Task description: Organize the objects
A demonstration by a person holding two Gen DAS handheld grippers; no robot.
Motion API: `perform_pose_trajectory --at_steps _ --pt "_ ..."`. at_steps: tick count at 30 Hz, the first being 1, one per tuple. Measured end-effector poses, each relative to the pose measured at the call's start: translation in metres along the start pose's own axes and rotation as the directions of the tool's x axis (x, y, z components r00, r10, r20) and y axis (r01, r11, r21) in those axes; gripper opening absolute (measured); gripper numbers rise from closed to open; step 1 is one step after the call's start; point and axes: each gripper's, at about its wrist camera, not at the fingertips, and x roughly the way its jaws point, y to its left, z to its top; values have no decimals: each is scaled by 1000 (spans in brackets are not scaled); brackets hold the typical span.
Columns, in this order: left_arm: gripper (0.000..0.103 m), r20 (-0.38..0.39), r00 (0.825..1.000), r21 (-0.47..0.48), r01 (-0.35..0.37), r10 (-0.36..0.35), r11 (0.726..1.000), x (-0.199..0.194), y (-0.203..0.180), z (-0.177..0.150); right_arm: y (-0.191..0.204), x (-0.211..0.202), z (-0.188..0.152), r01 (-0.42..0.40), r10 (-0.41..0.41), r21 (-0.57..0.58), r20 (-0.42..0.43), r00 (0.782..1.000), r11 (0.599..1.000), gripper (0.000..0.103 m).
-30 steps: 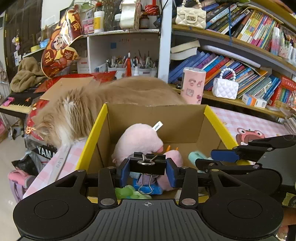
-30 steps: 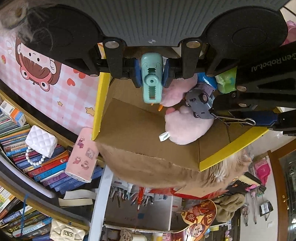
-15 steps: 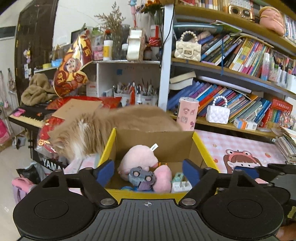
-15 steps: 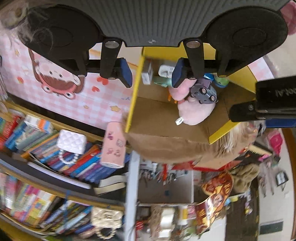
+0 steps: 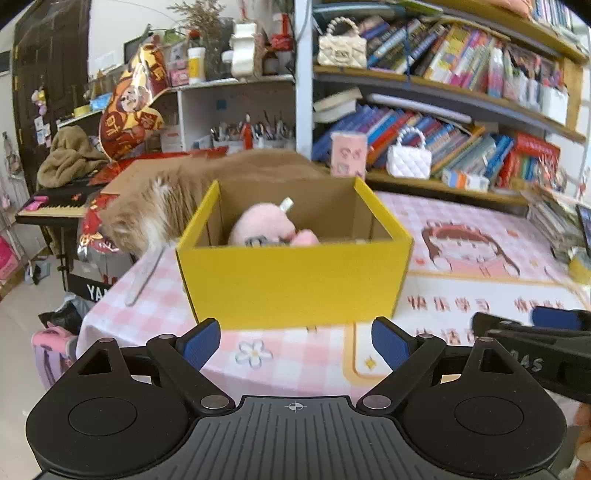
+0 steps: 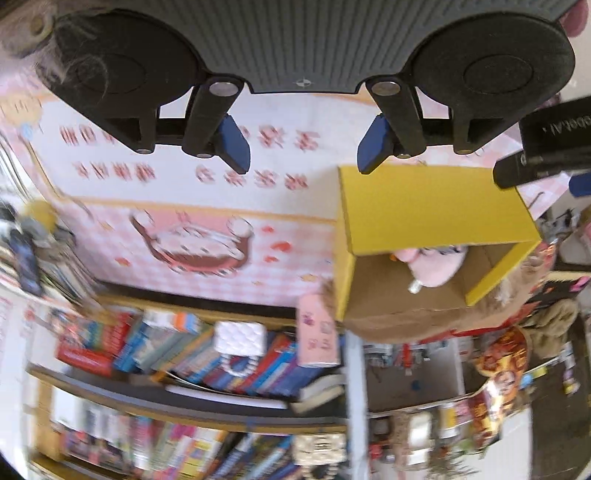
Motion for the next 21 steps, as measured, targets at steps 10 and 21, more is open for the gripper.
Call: perform_pose_trajectory --at_steps 10,21 --pt "98 -25 999 56 22 -21 998 -14 -26 -18 -16 -37 -36 178 -179 55 4 984 983 90" --pt "100 -57 998 80 15 -11 997 -14 -43 -25 -31 -40 -50 260 -258 59 -46 965 964 103"
